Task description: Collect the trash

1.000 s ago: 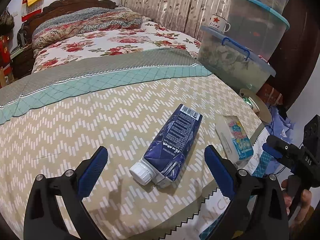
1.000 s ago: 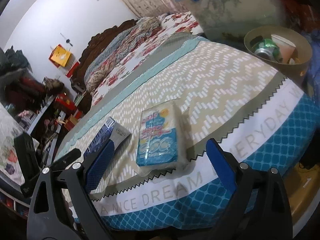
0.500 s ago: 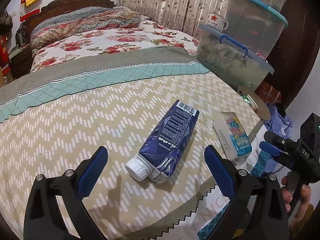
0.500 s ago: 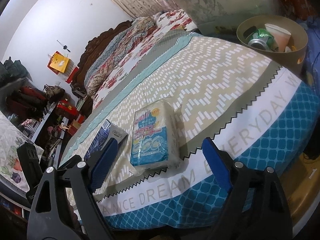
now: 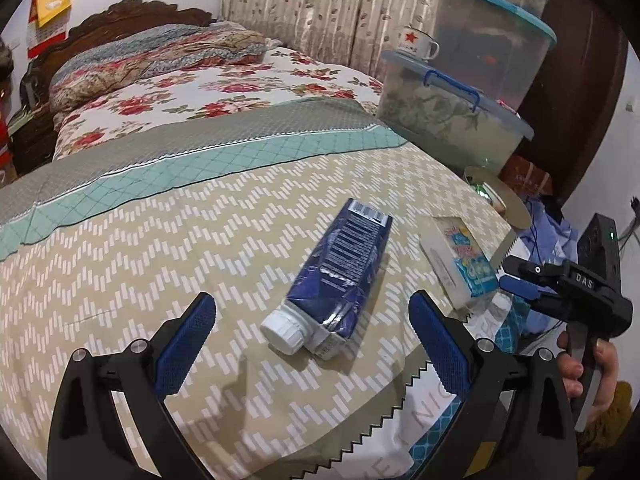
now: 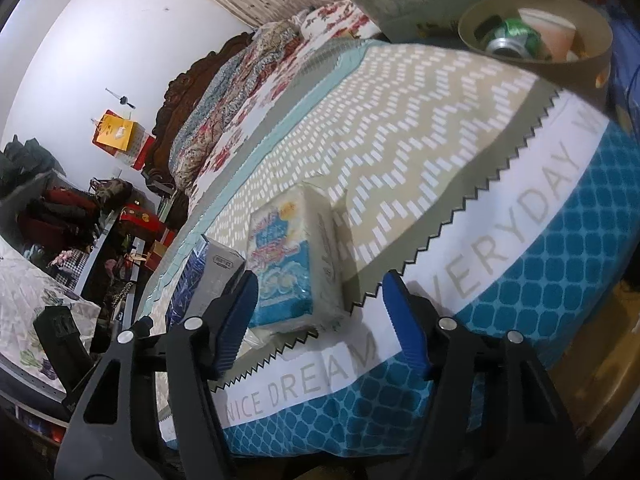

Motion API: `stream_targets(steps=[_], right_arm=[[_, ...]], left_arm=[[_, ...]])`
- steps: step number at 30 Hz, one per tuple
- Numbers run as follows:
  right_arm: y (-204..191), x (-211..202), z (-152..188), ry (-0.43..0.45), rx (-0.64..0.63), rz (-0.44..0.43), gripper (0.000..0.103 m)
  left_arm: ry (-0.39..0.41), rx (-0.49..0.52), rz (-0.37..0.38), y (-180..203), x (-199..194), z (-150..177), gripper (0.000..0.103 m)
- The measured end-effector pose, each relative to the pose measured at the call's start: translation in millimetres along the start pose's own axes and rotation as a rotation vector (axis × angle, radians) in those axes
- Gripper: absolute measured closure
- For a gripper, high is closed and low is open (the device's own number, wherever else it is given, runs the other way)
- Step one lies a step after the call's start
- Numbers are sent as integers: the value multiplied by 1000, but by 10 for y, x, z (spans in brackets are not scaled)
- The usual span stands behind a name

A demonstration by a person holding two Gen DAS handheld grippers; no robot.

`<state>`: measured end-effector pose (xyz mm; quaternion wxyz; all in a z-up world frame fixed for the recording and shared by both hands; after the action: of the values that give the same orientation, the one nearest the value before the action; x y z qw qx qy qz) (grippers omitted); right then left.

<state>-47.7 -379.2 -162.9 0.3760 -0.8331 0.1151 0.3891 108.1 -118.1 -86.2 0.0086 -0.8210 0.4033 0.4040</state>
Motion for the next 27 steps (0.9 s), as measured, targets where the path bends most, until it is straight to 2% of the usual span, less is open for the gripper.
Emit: stream_targets(steps=[5,9,10,11,12,16,19,24,27], right_arm=[[-13,31,18,-5,-14,4,41],[-66,126,82,-38,-18,-8,41],[-111,145,91,-45,-27,-10,41],[-157,168,101,-54,-41,-14,41],[-268,205,145,-72,-72,-28,41],[-543,229,258,-79,-158,-74,41],[-612,151,259,-35,-197,-60,40],[-415,88,216,-14,-114,-48,40],[-293,93,208,-25,-61,-43,40]], left_arm=[[-41,32,-22,40,190,2,10],[-70,18,-26,9,322,29,11],[-78,5,-14,5,358,43,13],[-85,-3,-2,8,373,51,23],[-92,-8,4,15,391,60,27],[-95,-3,17,68,387,94,27],[-82,-13,26,62,334,87,26],[-63,-23,18,26,265,65,17],[-63,-21,11,11,254,52,16]])
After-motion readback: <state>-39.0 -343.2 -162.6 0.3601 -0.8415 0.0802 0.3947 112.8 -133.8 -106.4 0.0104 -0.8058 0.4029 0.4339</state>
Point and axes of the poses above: each gripper's, at about its wrist camera, not at the fingertips, and x roughly the way its jaws point, y to its right, z to its underside, the point moved 5 cm from there along x, roughly the way its jaws point, and after that the axes turned 12 degrees about z, right-handed, at the moved point
